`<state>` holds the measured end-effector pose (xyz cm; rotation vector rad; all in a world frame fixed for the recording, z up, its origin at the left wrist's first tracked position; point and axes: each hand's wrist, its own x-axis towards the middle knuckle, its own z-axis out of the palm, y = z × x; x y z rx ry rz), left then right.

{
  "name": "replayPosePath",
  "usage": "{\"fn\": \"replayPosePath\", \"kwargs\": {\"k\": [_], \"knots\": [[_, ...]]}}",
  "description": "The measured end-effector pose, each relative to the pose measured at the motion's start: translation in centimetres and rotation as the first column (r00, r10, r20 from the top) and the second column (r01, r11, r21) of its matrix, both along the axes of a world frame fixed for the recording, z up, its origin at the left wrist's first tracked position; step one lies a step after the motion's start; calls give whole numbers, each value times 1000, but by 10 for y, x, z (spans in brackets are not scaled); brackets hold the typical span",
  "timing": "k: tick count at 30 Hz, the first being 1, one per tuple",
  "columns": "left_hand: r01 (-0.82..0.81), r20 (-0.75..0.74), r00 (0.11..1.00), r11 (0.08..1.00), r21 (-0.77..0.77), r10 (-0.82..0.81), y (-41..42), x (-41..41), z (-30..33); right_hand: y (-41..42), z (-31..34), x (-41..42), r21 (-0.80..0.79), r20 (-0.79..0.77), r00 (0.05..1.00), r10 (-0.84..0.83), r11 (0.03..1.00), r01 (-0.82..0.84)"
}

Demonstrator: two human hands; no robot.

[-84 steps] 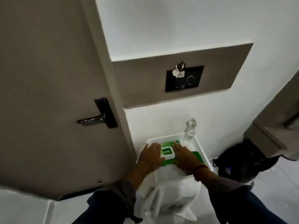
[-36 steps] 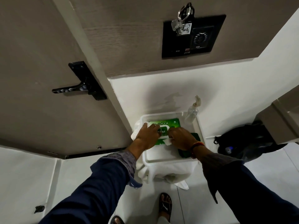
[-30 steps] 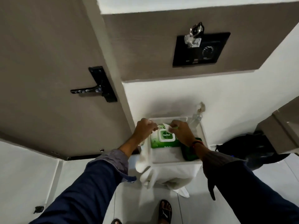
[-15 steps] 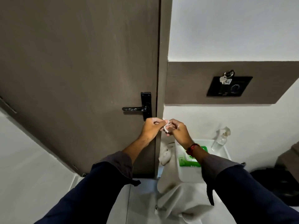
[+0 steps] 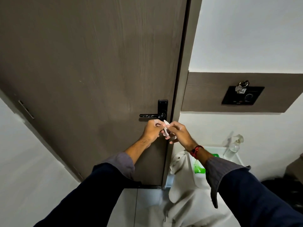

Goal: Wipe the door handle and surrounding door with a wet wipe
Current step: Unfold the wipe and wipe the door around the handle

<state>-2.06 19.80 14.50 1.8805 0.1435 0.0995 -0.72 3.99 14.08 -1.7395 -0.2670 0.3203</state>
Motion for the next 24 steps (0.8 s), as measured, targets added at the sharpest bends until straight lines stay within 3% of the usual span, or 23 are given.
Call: {"fn": "replayPosePath", "kwargs": {"k": [7,13,19,21,24], "knots": [[31,-77,997,997,66,-26,44,12,14,0,14,14,77,-83,993,-79,993,85],[65,-99,992,992,-104,-76,53,19,18,5,15,26,240,-266,957,-115,954,181],[92,-59,993,986,-139,-101,49,20,14,14,9,37,321,-387,917,-94,919,229],[102,54,993,995,-6,-102,47,21,14,13,7,39,306,-378,921,-96,926,223],[37,251,960,946,323,-123,41,25,15,11,6,43,270,-327,938,-115,940,210]]}}
